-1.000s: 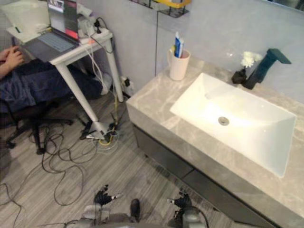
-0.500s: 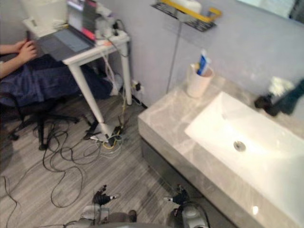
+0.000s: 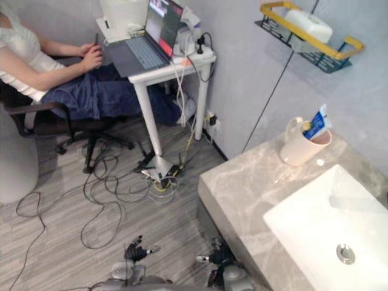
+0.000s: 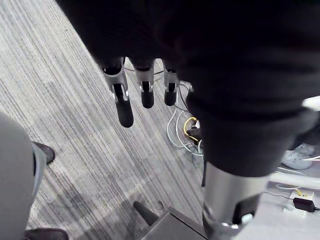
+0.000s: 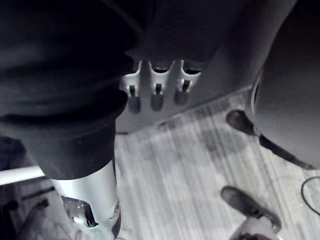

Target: Organize washtable

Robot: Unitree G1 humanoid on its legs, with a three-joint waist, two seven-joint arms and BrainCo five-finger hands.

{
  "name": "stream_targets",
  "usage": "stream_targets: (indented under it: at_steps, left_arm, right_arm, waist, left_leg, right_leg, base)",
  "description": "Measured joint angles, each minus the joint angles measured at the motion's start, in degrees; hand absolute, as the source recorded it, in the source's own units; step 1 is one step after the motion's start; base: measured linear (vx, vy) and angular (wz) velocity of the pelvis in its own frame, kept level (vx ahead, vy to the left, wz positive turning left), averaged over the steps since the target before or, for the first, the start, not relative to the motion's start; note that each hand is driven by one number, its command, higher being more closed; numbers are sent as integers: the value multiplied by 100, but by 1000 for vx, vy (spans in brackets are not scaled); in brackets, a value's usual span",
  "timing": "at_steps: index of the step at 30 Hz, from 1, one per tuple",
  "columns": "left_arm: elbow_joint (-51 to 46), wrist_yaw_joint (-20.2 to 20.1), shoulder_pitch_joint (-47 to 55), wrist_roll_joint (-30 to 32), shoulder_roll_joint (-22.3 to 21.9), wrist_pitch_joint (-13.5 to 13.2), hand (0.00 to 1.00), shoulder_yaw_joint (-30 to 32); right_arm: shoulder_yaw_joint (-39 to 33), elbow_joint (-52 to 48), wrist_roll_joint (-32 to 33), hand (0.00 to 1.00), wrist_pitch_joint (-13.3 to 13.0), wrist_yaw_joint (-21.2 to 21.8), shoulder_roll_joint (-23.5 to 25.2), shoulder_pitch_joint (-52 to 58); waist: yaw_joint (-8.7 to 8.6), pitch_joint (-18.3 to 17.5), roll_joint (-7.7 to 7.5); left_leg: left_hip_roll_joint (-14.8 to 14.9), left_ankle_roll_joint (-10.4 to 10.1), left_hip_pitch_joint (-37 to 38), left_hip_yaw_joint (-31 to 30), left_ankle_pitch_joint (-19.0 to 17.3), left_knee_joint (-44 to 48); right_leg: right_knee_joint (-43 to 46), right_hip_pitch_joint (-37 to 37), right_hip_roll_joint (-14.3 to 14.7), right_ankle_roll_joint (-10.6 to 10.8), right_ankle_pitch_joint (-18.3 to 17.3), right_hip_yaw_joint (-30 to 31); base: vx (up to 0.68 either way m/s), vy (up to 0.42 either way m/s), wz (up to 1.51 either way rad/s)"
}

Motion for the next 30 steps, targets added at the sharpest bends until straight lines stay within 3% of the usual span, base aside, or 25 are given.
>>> stream_targets:
  at_steps: [5,8,9,10,11,12,13,14,15,16,17,18,19,21,23,25,26,27,28,29,30]
  left_arm:
    - [20,-53,16,1,18,5,0,-49]
    - [27,-52,-4,1,19,4,0,-194]
    - [41,-55,1,2,50,5,0,-251]
    - [7,-63,-160,4,99,0,0,-263]
    - [-19,-60,-233,2,142,-31,0,-268]
    - [-182,-48,-245,1,198,-73,0,-285]
    - [-216,-34,-49,-1,226,-51,0,-268]
    - [-170,-32,-27,-3,304,-36,0,-258]
    - [-153,-17,-72,-43,406,-11,0,-202]
    - [-160,-13,-118,-18,411,-7,0,-232]
    - [-156,-27,-141,19,487,6,0,-267]
    - [-146,-26,-128,45,470,8,0,-300]
    - [-146,-27,-102,65,470,6,0,-307]
    - [-114,-27,-80,121,477,8,0,-315]
    - [-83,-36,-100,128,520,7,0,-316]
    - [-95,-48,-127,137,511,-2,0,-301]
    - [-104,-50,-126,133,519,-4,0,-295]
    - [-121,-43,-87,126,534,-15,0,-299]
    - [-132,-37,-103,125,508,-12,0,-306]
    - [-154,-35,-103,124,476,-13,0,-307]
    - [-166,-34,-103,124,476,-15,0,-307]
  right_arm:
    - [2,-82,69,0,-3,-46,-174,148]
    - [-25,-106,70,0,-3,-50,-236,162]
    - [-104,-120,70,0,-4,-45,-235,128]
    - [-187,-142,70,0,0,-56,-193,43]
    - [-225,-113,70,0,19,-75,-168,-46]
    - [-231,-90,67,0,8,-98,-131,-183]
    - [-233,-181,62,0,-63,-95,-179,-238]
    - [-217,-178,60,0,-96,-102,-94,-285]
    - [-217,-216,60,0,-121,-99,34,-327]
    - [-253,-243,60,0,-136,-98,36,-313]
    - [-422,-236,60,0,-134,-108,95,-310]
    - [-449,-230,60,0,-90,-163,56,-301]
    - [-449,-229,60,0,-72,-177,35,-279]
    - [-478,-229,61,0,-43,-185,4,-173]
    - [-489,-198,60,0,-30,-190,-2,-150]
    - [-566,-175,47,0,33,-182,37,-157]
    - [-616,-172,46,0,43,-179,31,-158]
    - [-607,-170,37,0,59,-182,-12,-161]
    - [-585,-173,-10,0,58,-175,-92,-220]
    - [-574,-183,-18,0,54,-174,-140,-250]
    - [-558,-173,-29,0,63,-174,-114,-237]
  waist:
    - [0,-105,-39]
    - [7,-183,-13]
    - [22,-176,2]
    - [25,48,-313]
    - [64,123,-428]
    - [65,89,-247]
    - [47,75,148]
    - [111,105,45]
    - [106,99,-224]
    - [21,83,-298]
    - [-24,93,-370]
    - [-138,116,-337]
    - [-145,117,-329]
    - [-158,107,-334]
    - [-162,108,-339]
    - [-161,157,-410]
    - [-158,156,-398]
    - [-142,141,-377]
    - [-172,164,-279]
    - [-216,195,-227]
    - [-269,268,-125]
  left_leg:
    - [-523,-140,-206,-335,101,535]
    - [-806,-89,-319,-628,198,683]
    - [-989,-173,-557,-579,243,1086]
    - [-1462,-313,-1270,-304,411,2054]
    - [-1402,308,-1541,22,40,2109]
    - [-433,245,-1768,549,135,1186]
    - [664,-716,-1716,780,1194,339]
    - [545,-424,-1674,906,1102,304]
    - [403,-296,-1703,1296,1444,28]
    - [429,-78,-1651,1574,1448,-260]
    - [581,-46,-1552,2423,1426,-506]
    - [739,-52,-1499,3010,1445,-513]
    - [742,-52,-1457,3136,1500,-543]
    - [589,-89,-1337,3163,1727,-774]
    - [498,-86,-1346,3164,1727,-819]
    - [460,266,-1619,3182,1482,-108]
    - [455,334,-1747,3195,1327,300]
    - [439,311,-1893,3157,917,747]
    - [390,381,-1905,3033,706,955]
    - [367,413,-1891,2907,675,957]
    - [354,412,-1846,2639,675,875]
  right_leg:
    - [-170,337,-364,100,67,-450]
    - [-170,432,-577,107,73,-885]
    - [-147,453,-697,142,127,-1077]
    - [-25,548,-1259,204,106,-1325]
    - [90,529,-1450,226,92,-1362]
    - [370,378,-1286,294,69,-1319]
    - [444,480,-903,519,-187,-1233]
    - [448,494,-1006,609,-409,-1119]
    - [215,540,-1139,649,-434,-1055]
    - [108,583,-1151,650,-326,-1131]
    - [5,620,-1262,856,-159,-1265]
    - [-17,690,-1305,810,-90,-1338]
    - [-25,695,-1343,806,-87,-1349]
    - [-137,716,-1425,733,-141,-1263]
    - [-225,705,-1451,709,-221,-1220]
    - [34,683,-1586,595,-400,-1214]
    - [170,686,-1644,595,-469,-1233]
    - [429,720,-1728,497,-568,-1259]
    - [1217,548,-1863,113,-525,-1099]
    - [1833,242,-1884,-107,-398,-809]
    - [2586,-176,-1680,0,-528,-115]
  base:
    - [35,109,46]
    - [88,123,84]
    - [94,224,106]
    - [55,228,109]
    - [-21,173,98]
    - [-30,87,48]
    - [-13,118,20]
    - [24,205,10]
    - [-4,184,24]
    - [-50,162,54]
    - [-67,63,60]
    - [-85,67,42]
    - [-75,69,13]
    - [-69,95,-6]
    - [-45,73,14]
    - [-6,97,23]
    - [74,170,26]
    - [109,164,35]
    - [123,178,45]
    - [106,144,80]
    - [134,140,112]
